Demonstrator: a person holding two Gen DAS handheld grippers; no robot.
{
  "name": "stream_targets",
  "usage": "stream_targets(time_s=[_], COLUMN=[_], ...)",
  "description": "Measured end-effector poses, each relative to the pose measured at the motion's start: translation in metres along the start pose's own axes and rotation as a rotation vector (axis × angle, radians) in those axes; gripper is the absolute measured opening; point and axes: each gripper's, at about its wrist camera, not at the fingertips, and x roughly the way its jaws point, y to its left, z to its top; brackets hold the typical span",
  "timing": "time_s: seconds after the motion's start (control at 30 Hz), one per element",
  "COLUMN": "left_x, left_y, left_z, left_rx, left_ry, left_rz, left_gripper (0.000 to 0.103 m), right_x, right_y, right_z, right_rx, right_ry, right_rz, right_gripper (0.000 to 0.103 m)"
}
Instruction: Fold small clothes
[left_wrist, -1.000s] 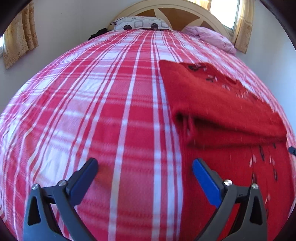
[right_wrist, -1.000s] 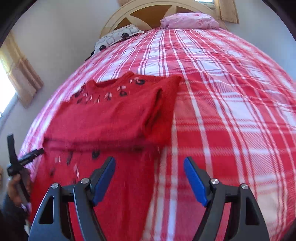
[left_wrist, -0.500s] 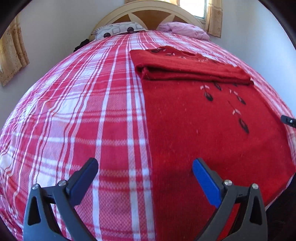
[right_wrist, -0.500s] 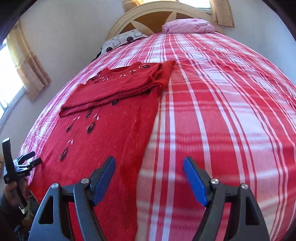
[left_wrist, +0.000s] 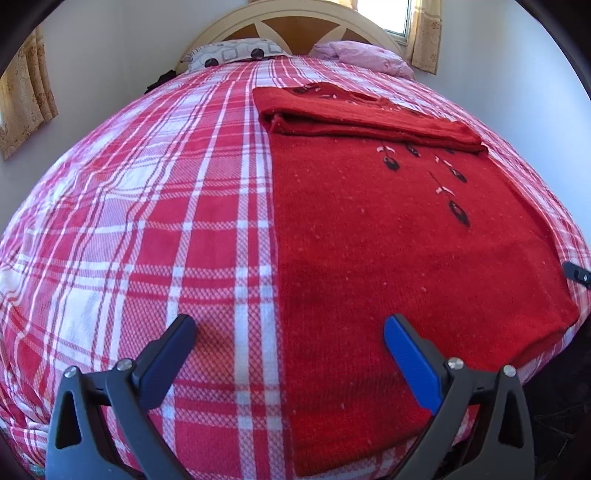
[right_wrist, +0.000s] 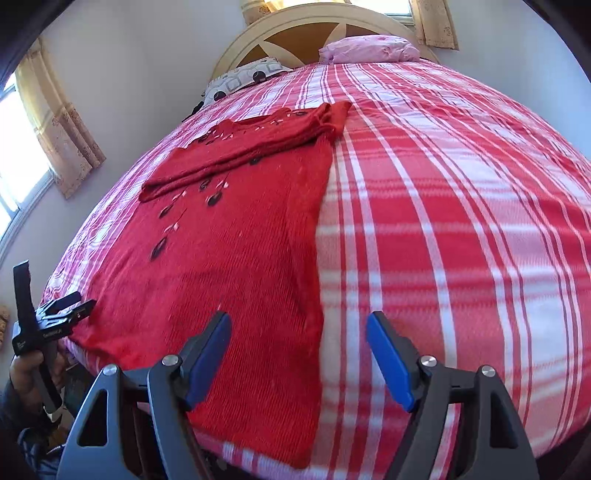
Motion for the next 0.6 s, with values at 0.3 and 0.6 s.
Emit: stream_targets(time_s=[0.3,0.6], left_x=[-0.009,-0.013], left_y=[-0.009,-0.011], left_z=[-0.013,-0.019], left_rx=[0.019,0.036], left_ry=[0.008,0.01], left_rz=[-0.02,-0.03], left_gripper=[0.103,0.103], right_x=[-0.019,-0.022], right_y=[0.002,-0.001], right_z=[-0.035,-0.04], right_rx=[0.012,0.008], right_ry=[-0.002,-0.003], right_rz=[0.011,0.016], right_gripper=[0.066,0.062])
